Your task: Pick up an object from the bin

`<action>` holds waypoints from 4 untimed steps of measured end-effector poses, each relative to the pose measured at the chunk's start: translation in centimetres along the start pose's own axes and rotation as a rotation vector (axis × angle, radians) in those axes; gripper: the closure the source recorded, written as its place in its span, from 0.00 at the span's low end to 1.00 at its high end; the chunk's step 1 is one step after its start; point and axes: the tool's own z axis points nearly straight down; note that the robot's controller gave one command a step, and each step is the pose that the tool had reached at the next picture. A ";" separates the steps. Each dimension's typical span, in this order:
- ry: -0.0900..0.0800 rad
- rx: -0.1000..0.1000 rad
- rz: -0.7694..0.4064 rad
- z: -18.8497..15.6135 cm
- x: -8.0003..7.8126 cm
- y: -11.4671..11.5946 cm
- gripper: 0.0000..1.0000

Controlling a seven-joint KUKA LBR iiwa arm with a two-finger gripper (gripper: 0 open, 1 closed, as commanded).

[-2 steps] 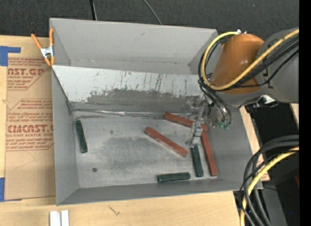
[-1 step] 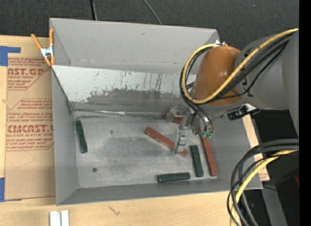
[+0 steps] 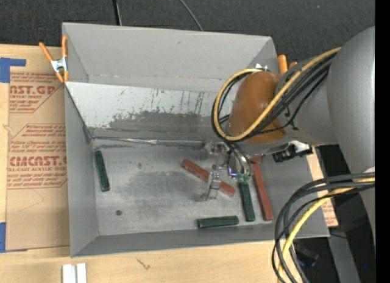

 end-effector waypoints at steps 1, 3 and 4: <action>0.003 0.001 0.154 1.7 2.2 -0.6 1.00; 0.005 0.002 0.154 1.4 2.3 -0.6 1.00; 0.012 0.003 0.154 -0.3 2.5 -0.7 1.00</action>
Offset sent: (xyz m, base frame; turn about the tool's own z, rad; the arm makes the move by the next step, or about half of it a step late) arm 0.0000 0.0000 0.0000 0.0000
